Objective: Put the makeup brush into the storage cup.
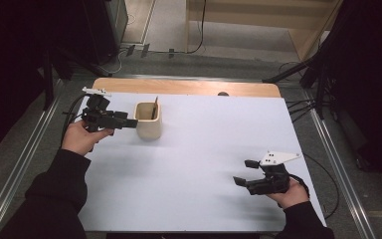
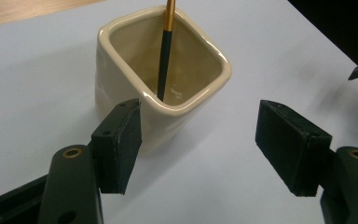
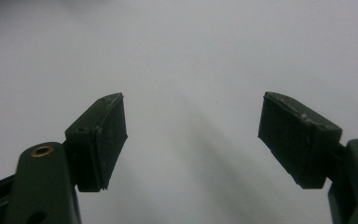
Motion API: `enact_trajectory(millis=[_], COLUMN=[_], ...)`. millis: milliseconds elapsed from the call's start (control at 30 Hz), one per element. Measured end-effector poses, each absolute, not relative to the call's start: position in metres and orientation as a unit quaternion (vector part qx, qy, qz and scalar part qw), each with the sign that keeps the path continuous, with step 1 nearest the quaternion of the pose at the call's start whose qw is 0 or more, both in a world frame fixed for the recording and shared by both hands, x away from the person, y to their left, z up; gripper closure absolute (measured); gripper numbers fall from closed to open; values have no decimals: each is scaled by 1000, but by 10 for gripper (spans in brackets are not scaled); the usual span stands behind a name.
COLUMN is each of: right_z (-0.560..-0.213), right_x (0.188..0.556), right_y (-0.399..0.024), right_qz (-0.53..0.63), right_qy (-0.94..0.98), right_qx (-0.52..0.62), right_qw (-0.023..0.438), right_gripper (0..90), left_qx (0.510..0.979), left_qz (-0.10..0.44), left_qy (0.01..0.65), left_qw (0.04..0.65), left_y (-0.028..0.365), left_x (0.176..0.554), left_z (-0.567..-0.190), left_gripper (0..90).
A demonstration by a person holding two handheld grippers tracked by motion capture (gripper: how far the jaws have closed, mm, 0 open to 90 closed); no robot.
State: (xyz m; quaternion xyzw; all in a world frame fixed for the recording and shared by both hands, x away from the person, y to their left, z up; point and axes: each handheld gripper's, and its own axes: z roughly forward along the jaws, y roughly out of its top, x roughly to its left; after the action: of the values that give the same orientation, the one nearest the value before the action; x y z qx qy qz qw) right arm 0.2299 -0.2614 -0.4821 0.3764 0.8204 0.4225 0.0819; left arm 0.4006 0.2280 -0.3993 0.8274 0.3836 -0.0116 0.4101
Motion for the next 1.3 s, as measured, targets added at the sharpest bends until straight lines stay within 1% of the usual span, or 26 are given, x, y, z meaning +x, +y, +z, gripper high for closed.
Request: enact_trajectory(millis=[167, 733, 867, 967, 1300], right_z=[-482, -482, -482, -482, -482], right_x=[230, 229, 229, 229, 229], right_y=[-261, -260, -260, -259, -258], right_qz=[422, 422, 422, 422, 421], right_qy=[820, 821, 821, 822, 823], right_qx=[377, 377, 376, 374, 373], right_qw=[83, 81, 80, 79, 77], right_gripper=[243, 243, 243, 243, 243], left_qx=[832, 831, 829, 840, 843], left_qz=[-13, -16, -21, -17, -17], left_qy=[384, 377, 379, 373, 365], left_qw=[401, 409, 411, 394, 396], left_y=[228, 228, 230, 229, 228], left_x=[395, 372, 370, 367, 352], left_z=[-406, -421, -426, -429, -435], left_gripper=[321, 318, 296, 279, 273])
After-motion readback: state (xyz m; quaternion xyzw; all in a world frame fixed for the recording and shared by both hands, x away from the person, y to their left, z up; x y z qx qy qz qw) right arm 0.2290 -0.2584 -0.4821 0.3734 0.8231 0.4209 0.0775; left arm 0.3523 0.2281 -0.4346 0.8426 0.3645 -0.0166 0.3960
